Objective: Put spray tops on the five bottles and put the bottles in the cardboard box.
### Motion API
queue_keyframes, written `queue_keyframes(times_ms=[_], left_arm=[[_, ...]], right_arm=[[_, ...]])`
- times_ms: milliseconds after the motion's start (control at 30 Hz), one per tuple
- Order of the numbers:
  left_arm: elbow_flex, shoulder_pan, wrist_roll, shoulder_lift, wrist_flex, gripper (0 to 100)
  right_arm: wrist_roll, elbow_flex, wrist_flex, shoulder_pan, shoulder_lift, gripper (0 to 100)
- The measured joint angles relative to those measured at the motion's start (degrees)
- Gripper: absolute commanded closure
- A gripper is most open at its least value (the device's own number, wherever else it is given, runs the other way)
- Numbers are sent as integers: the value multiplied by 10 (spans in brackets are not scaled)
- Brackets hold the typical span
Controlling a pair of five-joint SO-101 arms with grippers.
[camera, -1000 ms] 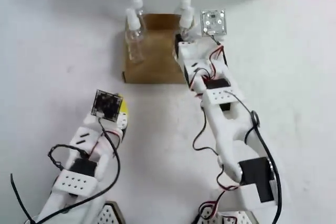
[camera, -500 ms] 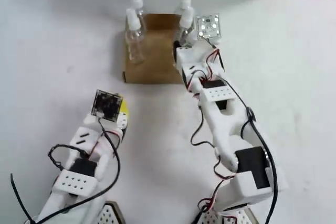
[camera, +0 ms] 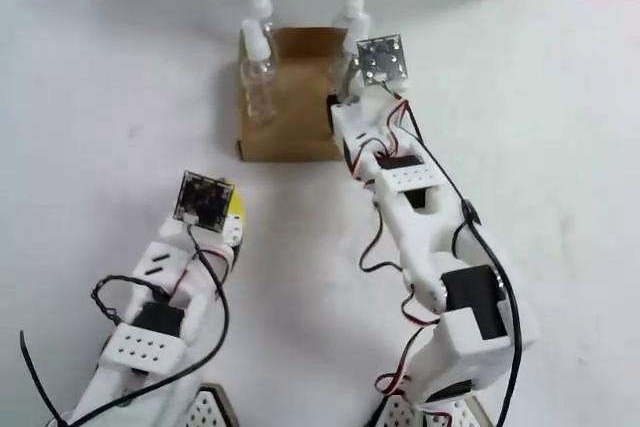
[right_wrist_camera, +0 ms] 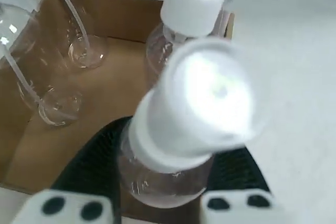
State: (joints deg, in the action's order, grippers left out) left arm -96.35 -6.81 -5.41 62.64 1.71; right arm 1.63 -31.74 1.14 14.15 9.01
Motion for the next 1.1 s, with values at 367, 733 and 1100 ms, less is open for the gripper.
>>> queue_keyframes(times_ms=[367, 733, 1100], left_arm=[[0, 0, 0, 0, 0, 978], [0, 0, 0, 0, 0, 978], [0, 0, 0, 0, 0, 978]], right_arm=[[62, 12, 6, 12, 17, 976], [66, 12, 6, 13, 17, 971], [66, 12, 6, 15, 17, 841]])
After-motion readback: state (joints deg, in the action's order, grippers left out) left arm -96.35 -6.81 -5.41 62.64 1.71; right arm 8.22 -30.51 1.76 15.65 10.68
